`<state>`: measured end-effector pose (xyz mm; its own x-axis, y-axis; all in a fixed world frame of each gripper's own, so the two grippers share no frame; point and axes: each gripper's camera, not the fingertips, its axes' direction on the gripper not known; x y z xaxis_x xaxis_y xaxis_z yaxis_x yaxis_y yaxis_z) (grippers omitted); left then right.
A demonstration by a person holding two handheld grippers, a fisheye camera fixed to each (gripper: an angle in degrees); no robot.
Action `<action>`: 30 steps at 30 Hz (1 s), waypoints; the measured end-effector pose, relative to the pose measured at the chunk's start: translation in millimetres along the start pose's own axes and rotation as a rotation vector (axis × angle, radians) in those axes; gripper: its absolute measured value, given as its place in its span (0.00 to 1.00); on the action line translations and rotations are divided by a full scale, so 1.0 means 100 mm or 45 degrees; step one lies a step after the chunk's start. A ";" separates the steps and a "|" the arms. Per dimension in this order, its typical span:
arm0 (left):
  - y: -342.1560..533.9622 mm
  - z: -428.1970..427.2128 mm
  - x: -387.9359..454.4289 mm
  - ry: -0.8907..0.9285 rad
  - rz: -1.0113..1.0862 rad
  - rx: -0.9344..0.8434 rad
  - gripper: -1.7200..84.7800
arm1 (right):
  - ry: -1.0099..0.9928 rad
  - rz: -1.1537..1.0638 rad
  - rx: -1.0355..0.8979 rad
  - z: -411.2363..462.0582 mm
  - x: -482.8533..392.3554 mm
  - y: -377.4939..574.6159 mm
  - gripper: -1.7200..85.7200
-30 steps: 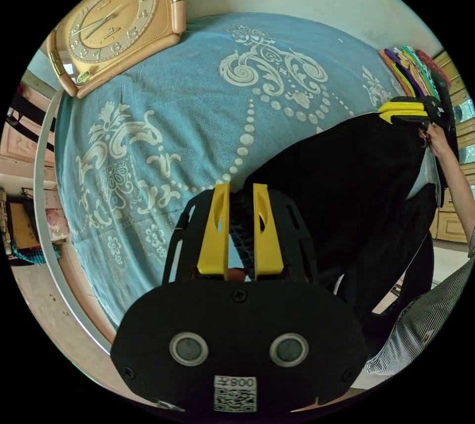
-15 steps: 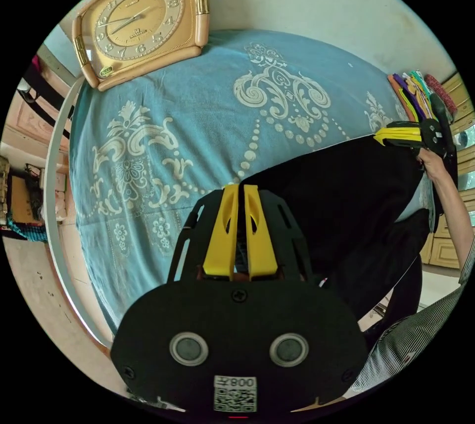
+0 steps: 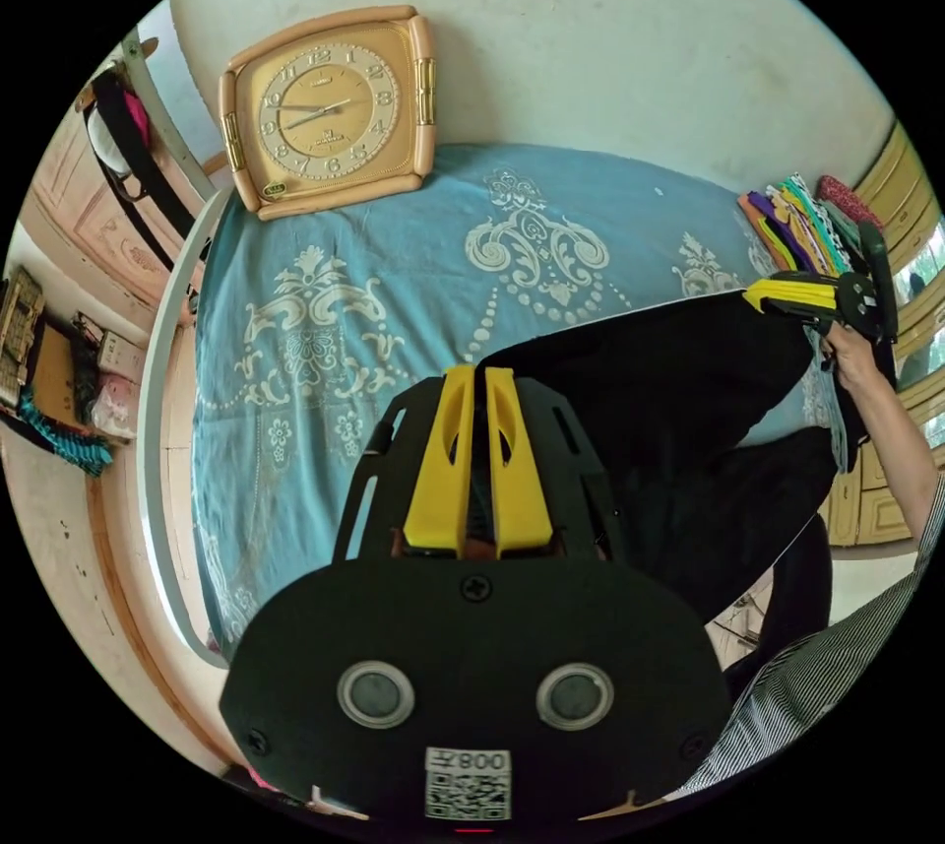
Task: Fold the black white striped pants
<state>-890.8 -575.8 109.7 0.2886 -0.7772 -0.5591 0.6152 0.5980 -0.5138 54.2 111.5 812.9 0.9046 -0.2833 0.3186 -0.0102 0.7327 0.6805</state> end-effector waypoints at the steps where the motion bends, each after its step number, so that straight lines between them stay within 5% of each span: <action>1: 0.06 -0.07 0.01 0.006 0.006 0.012 0.04 | -0.011 0.007 0.031 -0.10 -0.06 0.12 0.03; 12: 1.61 -0.83 0.24 0.078 0.117 -0.019 0.04 | -0.078 -0.148 0.080 -0.57 -1.07 1.39 0.03; 30: 2.87 -0.82 0.45 0.017 0.191 -0.296 0.03 | -0.186 -0.297 -0.239 0.12 -2.09 2.33 0.03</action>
<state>-761.7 -422.6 -116.4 0.3534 -0.6747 -0.6479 0.3808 0.7364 -0.5591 -142.3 333.5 912.6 0.8024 -0.5325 0.2693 0.2809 0.7352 0.6169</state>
